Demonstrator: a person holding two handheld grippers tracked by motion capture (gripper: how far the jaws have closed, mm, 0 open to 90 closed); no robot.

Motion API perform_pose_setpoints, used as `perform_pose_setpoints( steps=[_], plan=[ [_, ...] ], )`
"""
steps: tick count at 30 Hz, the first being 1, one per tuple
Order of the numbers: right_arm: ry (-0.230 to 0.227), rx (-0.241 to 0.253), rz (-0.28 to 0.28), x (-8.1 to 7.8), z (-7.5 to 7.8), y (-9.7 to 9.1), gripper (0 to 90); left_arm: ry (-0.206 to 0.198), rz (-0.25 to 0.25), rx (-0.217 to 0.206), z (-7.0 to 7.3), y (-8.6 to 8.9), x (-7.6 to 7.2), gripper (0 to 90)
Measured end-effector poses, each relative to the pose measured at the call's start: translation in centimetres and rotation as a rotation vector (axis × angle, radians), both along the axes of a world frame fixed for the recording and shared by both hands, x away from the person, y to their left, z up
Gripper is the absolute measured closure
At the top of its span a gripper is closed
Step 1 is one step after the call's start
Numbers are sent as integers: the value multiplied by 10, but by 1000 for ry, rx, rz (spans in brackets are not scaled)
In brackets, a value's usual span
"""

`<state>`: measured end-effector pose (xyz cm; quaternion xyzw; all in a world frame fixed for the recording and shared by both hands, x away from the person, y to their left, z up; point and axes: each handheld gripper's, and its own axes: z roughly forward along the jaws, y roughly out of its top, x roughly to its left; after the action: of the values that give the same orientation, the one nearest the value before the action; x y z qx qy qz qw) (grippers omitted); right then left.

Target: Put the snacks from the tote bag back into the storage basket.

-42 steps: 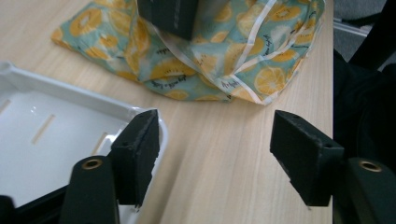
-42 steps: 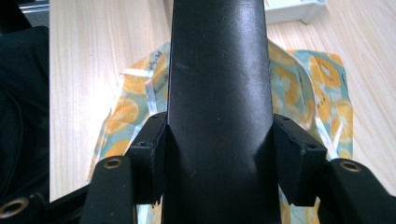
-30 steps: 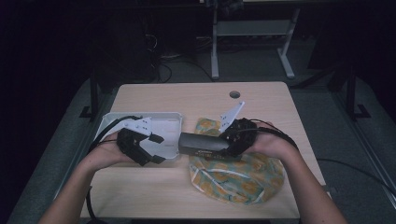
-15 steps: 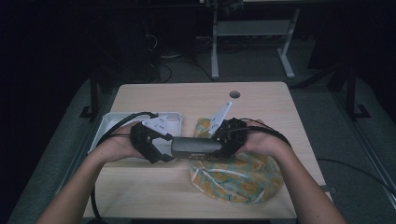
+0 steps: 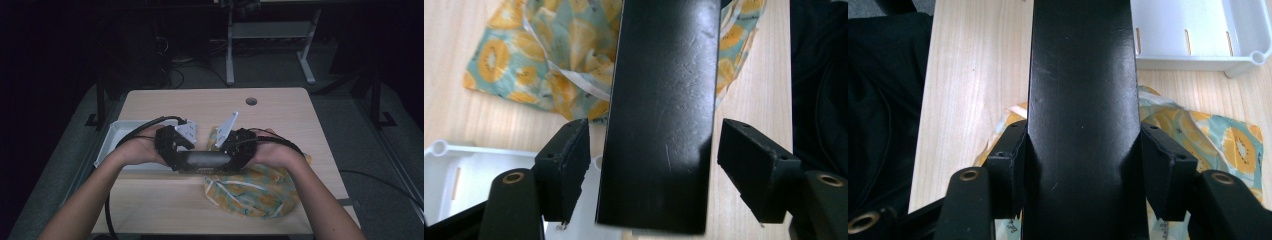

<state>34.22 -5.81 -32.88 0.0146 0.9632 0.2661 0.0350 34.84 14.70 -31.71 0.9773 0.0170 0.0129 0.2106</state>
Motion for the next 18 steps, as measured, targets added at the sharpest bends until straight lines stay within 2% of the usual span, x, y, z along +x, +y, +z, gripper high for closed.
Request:
perform_pose_setpoints(
  steps=[2,8,18],
  plan=[
    [-3,2,-2,0,1,1,421,6,-7,16,-1,-4,2,308],
    [-11,5,2,-1,3,5,421,26,-15,29,-3,-13,3,353],
    [2,15,-1,-1,1,9,421,20,-33,70,-5,-21,1,399]
  ],
)
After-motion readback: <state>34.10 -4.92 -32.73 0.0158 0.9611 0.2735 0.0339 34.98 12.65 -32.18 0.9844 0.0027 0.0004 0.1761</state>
